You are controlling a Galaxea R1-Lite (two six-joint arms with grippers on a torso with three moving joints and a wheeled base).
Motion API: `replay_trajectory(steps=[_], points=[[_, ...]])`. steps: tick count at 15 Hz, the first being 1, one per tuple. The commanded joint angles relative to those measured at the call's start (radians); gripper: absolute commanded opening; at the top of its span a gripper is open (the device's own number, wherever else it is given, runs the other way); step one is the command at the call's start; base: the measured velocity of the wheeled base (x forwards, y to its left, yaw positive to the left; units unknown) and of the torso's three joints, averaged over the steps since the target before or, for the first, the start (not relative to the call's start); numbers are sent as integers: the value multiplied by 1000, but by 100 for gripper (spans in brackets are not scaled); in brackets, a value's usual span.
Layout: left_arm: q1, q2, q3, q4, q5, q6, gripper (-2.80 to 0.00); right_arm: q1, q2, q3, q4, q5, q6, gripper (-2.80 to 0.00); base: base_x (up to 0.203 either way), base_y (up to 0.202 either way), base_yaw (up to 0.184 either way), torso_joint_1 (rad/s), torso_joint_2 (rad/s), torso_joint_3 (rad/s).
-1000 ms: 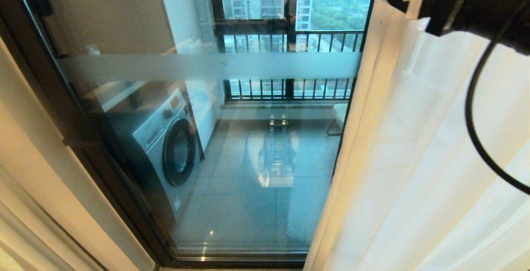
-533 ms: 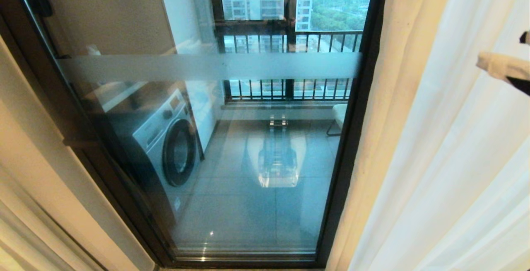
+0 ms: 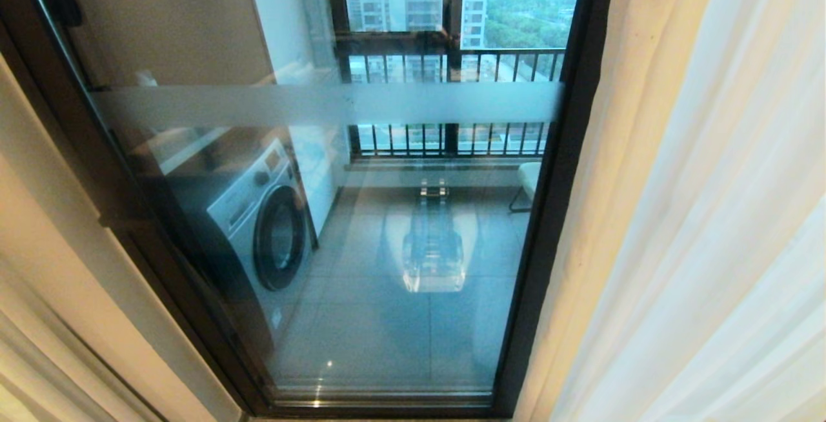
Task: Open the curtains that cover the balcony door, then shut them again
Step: Close the inner curtains on both sides
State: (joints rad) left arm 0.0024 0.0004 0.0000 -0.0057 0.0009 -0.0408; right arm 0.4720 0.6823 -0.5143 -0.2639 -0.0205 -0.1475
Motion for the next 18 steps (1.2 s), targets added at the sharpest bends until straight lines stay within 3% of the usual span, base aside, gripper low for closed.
replay_trajectory(steps=[1, 10, 15, 18], points=[[1, 0, 0, 0, 1, -1, -280, -88, -52, 84, -4, 3, 3, -280, 0, 0, 0, 0, 0, 0], [1, 0, 0, 0, 1, -1, -280, -383, -356, 500, -4, 11, 42, -280, 0, 0, 0, 0, 0, 0], [1, 0, 0, 0, 1, -1, -280, -458, -517, 514, 216, 50, 34, -280, 0, 0, 0, 0, 0, 0], [1, 0, 0, 0, 1, -1, -280, -471, -644, 514, 266, 63, 24, -280, 0, 0, 0, 0, 0, 0]])
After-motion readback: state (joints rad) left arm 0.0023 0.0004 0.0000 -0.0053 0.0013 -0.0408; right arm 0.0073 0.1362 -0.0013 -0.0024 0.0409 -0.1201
